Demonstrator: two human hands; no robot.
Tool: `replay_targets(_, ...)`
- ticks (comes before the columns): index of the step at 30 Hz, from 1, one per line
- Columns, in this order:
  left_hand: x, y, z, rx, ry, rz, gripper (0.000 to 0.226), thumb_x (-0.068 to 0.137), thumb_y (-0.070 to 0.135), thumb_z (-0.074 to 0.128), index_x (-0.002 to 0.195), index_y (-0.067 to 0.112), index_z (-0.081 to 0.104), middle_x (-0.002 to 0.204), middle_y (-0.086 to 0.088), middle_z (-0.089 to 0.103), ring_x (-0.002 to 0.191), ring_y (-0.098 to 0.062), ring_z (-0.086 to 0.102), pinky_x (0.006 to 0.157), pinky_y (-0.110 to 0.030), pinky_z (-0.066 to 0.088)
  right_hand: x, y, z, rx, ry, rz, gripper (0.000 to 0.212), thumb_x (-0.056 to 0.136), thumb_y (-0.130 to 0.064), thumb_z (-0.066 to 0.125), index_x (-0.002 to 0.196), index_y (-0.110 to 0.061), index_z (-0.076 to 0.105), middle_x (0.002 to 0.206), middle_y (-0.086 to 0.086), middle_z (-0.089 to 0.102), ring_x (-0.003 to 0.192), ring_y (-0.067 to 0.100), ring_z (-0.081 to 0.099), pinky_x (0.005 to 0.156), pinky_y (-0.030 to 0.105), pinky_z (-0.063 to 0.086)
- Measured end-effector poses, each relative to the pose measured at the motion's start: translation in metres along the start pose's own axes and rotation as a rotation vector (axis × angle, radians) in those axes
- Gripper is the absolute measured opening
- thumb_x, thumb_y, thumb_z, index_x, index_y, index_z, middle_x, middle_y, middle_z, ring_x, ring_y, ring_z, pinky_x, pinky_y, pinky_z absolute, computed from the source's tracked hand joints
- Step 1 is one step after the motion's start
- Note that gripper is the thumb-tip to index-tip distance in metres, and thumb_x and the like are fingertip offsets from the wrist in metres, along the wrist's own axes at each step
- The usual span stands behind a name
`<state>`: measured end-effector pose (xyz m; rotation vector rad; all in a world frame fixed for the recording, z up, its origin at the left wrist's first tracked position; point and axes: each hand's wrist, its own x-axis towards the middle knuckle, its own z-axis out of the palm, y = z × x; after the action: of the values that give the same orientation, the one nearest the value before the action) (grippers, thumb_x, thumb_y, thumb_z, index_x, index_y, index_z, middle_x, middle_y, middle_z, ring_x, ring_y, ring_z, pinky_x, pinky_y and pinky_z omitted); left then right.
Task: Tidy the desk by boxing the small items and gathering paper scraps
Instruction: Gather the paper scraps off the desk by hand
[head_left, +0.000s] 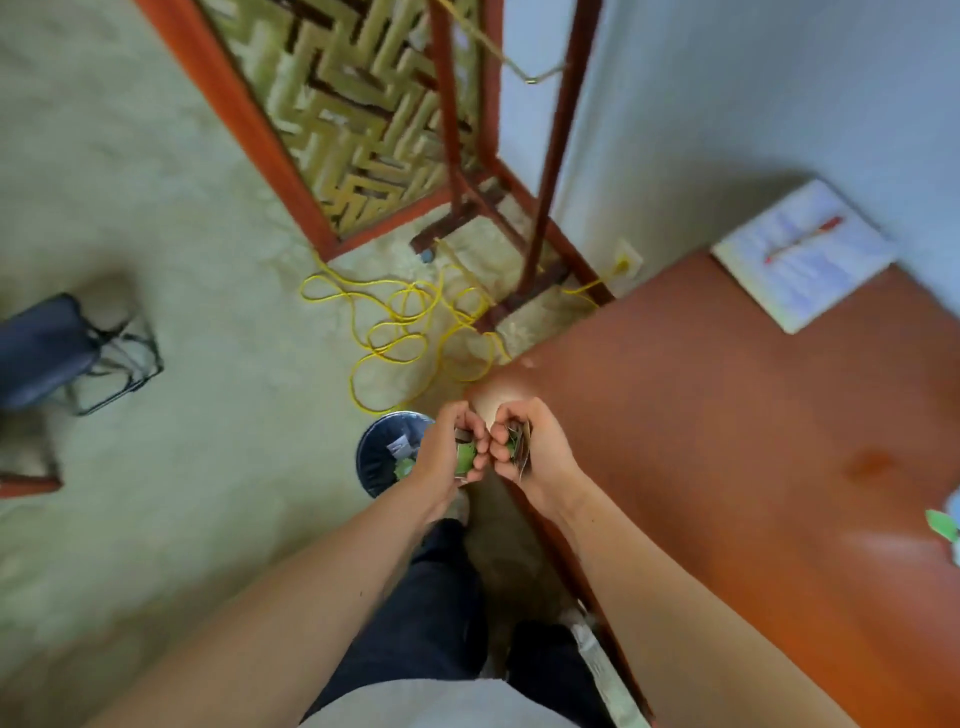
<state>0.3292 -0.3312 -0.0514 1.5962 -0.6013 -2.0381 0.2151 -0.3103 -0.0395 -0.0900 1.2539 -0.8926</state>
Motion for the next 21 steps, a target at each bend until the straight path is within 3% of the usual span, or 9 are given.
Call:
replay_targets(5,0.034,0.016,-0.078,-0.003,0.151,-0.087,0.043,0.097,0.033,0.037,0.062,0.011,0.049,0.051,-0.007,0.052,0.042,-0.016,0.043,0.044,-0.025,0.032,0.058,0.022,0.068,-0.058,-0.052,0.165,0.022,0.079,-0.012,0.044,0.058,-0.008,0.049,0.058,0.008,0.047,0.05,0.021,0.044,0.055,0.033,0.041)
replay_targets(7,0.052,0.011,-0.1,-0.007,0.19,-0.132,0.05,0.099,0.041,0.036,0.062,0.011,0.05,0.054,-0.008,0.054,0.043,-0.018,0.046,0.046,-0.025,0.036,0.086,0.034,0.084,-0.063,-0.027,0.229,0.024,0.078,-0.01,0.043,0.055,-0.008,0.05,0.06,0.01,0.045,0.05,0.023,0.043,0.055,0.035,0.04)
replay_targets(10,0.083,-0.007,-0.128,-0.055,0.218,-0.203,0.055,0.101,0.048,0.035,0.067,0.011,0.057,0.063,-0.009,0.06,0.047,-0.018,0.056,0.051,-0.026,0.045,0.13,0.06,0.091,-0.078,0.047,0.326,0.019,0.085,-0.013,0.043,0.07,-0.007,0.053,0.066,0.012,0.052,0.056,0.025,0.05,0.058,0.036,0.045)
replay_targets(13,0.121,-0.037,-0.156,-0.122,0.207,-0.285,0.059,0.102,0.049,0.032,0.098,0.003,0.069,0.092,-0.012,0.072,0.068,-0.015,0.068,0.057,-0.024,0.057,0.17,0.087,0.085,-0.075,0.109,0.364,0.02,0.093,-0.012,0.044,0.087,-0.006,0.062,0.097,0.021,0.068,0.086,0.033,0.066,0.072,0.046,0.056)
replay_targets(15,0.146,-0.055,-0.171,-0.195,0.221,-0.347,0.068,0.101,0.053,0.03,0.112,-0.003,0.066,0.105,-0.018,0.071,0.079,-0.02,0.069,0.068,-0.03,0.059,0.194,0.103,0.079,-0.093,0.175,0.406,0.016,0.093,-0.008,0.048,0.087,-0.007,0.063,0.101,0.018,0.065,0.088,0.028,0.064,0.077,0.041,0.054)
replay_targets(17,0.169,-0.073,-0.185,-0.258,0.24,-0.392,0.07,0.1,0.056,0.028,0.106,-0.002,0.066,0.095,-0.017,0.072,0.078,-0.022,0.068,0.08,-0.035,0.055,0.219,0.121,0.072,-0.111,0.215,0.441,0.015,0.093,-0.008,0.052,0.097,-0.006,0.066,0.109,0.016,0.065,0.095,0.026,0.065,0.085,0.038,0.053)
replay_targets(19,0.192,-0.09,-0.195,-0.319,0.263,-0.415,0.067,0.101,0.054,0.026,0.097,0.0,0.065,0.075,-0.012,0.072,0.067,-0.02,0.069,0.082,-0.036,0.053,0.246,0.139,0.065,-0.113,0.211,0.459,0.018,0.094,-0.01,0.054,0.106,-0.005,0.067,0.113,0.016,0.067,0.101,0.026,0.066,0.09,0.039,0.052)
replay_targets(21,0.213,-0.106,-0.206,-0.361,0.252,-0.422,0.069,0.102,0.052,0.022,0.097,-0.002,0.065,0.06,-0.008,0.069,0.057,-0.015,0.069,0.081,-0.035,0.051,0.269,0.155,0.061,-0.095,0.223,0.478,0.017,0.096,-0.011,0.052,0.101,-0.006,0.067,0.105,0.015,0.069,0.094,0.024,0.067,0.089,0.039,0.053)
